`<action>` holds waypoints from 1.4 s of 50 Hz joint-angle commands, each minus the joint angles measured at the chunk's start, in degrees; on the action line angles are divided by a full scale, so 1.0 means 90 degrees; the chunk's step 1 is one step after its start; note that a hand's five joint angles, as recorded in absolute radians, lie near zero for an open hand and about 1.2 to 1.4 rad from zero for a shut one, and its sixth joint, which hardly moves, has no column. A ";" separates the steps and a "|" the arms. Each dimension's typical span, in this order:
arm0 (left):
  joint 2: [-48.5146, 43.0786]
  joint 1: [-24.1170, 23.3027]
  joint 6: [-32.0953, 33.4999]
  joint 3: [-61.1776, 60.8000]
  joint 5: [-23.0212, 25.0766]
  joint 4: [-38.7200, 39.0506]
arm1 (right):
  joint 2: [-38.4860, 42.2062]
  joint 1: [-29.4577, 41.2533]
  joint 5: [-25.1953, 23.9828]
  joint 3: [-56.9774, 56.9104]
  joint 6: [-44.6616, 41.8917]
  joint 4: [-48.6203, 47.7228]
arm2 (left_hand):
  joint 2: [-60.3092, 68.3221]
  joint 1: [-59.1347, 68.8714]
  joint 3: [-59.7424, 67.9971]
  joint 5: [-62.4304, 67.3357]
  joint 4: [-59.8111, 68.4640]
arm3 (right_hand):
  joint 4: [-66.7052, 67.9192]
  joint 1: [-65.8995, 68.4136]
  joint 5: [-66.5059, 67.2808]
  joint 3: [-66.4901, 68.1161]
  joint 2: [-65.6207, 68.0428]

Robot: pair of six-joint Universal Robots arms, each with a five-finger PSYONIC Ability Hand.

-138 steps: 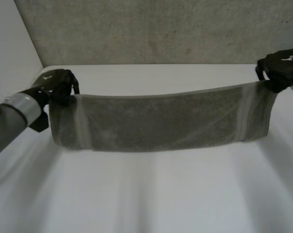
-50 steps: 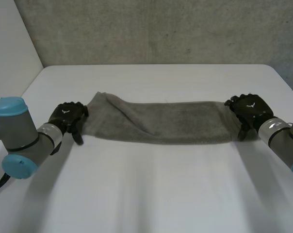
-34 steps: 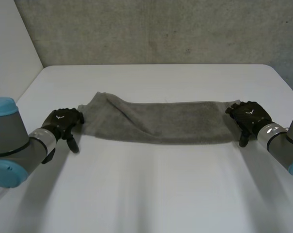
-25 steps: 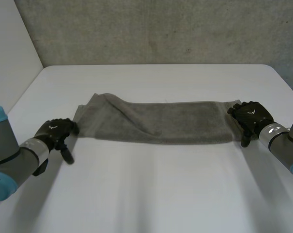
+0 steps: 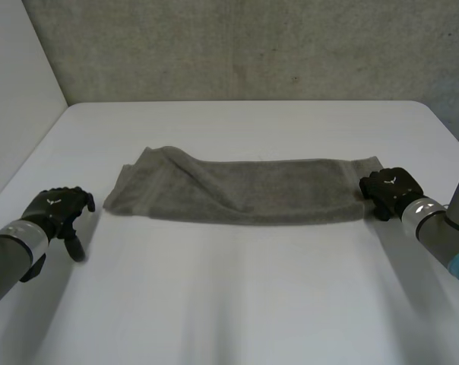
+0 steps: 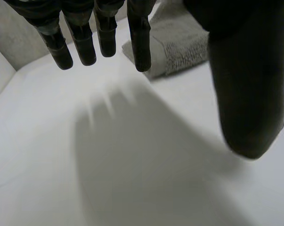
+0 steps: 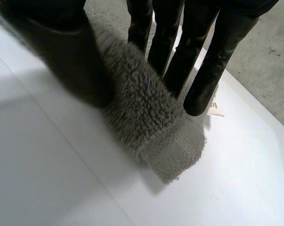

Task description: Fold the towel.

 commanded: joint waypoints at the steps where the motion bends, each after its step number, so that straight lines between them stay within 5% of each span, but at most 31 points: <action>1: 0.0227 -0.0146 -0.0198 0.0068 0.0111 0.0037 | 0.0115 -0.0010 0.0006 -0.0155 -0.0014 0.0077 | -0.0336 -0.0341 -0.0356 -0.0235 -0.0401 | 0.1614 0.1865 0.1634 0.1649 0.1606; 11: 0.0558 -0.0478 -0.1242 0.0370 0.0130 0.0095 | -0.0684 -0.1190 0.0153 -0.0564 -0.1086 0.0573 | -0.0355 -0.0359 -0.0374 -0.0253 -0.0420 | 0.1614 0.1865 0.1634 0.1649 0.1606; 18: 0.0588 -0.0585 -0.1565 0.0478 0.0130 0.0115 | -0.1056 -0.0781 0.0456 -0.1493 -0.1294 0.1317 | -0.0355 -0.0359 -0.0374 -0.0253 -0.0420 | 0.1614 0.1865 0.1634 0.1649 0.1606; 27: 0.0598 -0.0683 -0.1857 0.0654 0.0130 0.0115 | -0.1223 0.1929 0.0982 -0.2381 -0.0883 0.1513 | -0.0355 -0.0359 -0.0374 -0.0253 -0.0420 | 0.1614 0.1865 0.1634 0.1649 0.1606; 37: 0.0607 -0.0810 -0.2327 0.0674 0.0140 0.0135 | 0.0057 0.4307 0.1276 -0.2655 -0.0991 0.0858 | -0.0355 -0.0359 -0.0374 -0.0253 -0.0420 | 0.1471 0.1722 0.1492 0.1506 0.1463; 39: 0.0598 -0.0936 -0.2337 0.0683 0.0140 0.0144 | 0.0640 0.4686 0.1305 -0.2811 -0.1272 0.0848 | -0.0373 -0.0378 -0.0393 -0.0272 -0.0438 | -0.3493 -0.3242 -0.3472 -0.3458 -0.3501; 41: 0.0598 -0.0985 -0.2346 0.0683 0.0130 0.0144 | 0.0826 0.4755 0.1363 -0.2850 -0.1477 0.0887 | -0.0374 -0.0378 -0.0393 -0.0272 -0.0439 | -0.4704 -0.4453 -0.4683 -0.4668 -0.4712; 45: 0.0598 -0.1122 -0.2346 0.0732 0.0130 0.0154 | 0.0829 0.4698 0.1811 -0.2831 -0.1811 0.1014 | -0.0355 -0.0359 -0.0374 -0.0253 -0.0420 | -0.6164 -0.5913 -0.6143 -0.6129 -0.6172; 50: 0.0578 -0.1366 -0.2346 0.0927 0.0130 0.0154 | 0.0138 0.4318 0.1891 -0.2510 -0.1442 0.1141 | -0.0355 -0.0359 -0.0374 -0.0253 -0.0420 | -0.6164 -0.5913 -0.6143 -0.6129 -0.6172; 59: 0.0140 -0.2419 -0.2463 0.1727 0.0091 0.0154 | -0.1718 0.3322 0.1082 -0.0783 -0.0133 0.1054 | -0.0317 -0.0322 -0.0337 -0.0216 -0.0383 | -0.6164 -0.5913 -0.6143 -0.6129 -0.6172; 70: -0.0943 -0.3387 -0.2600 0.2411 0.0071 0.0154 | -0.2111 0.2345 0.0602 0.0995 0.0025 0.0498 | -0.0299 -0.0303 -0.0318 -0.0197 -0.0364 | -0.6164 -0.5913 -0.6143 -0.6129 -0.6172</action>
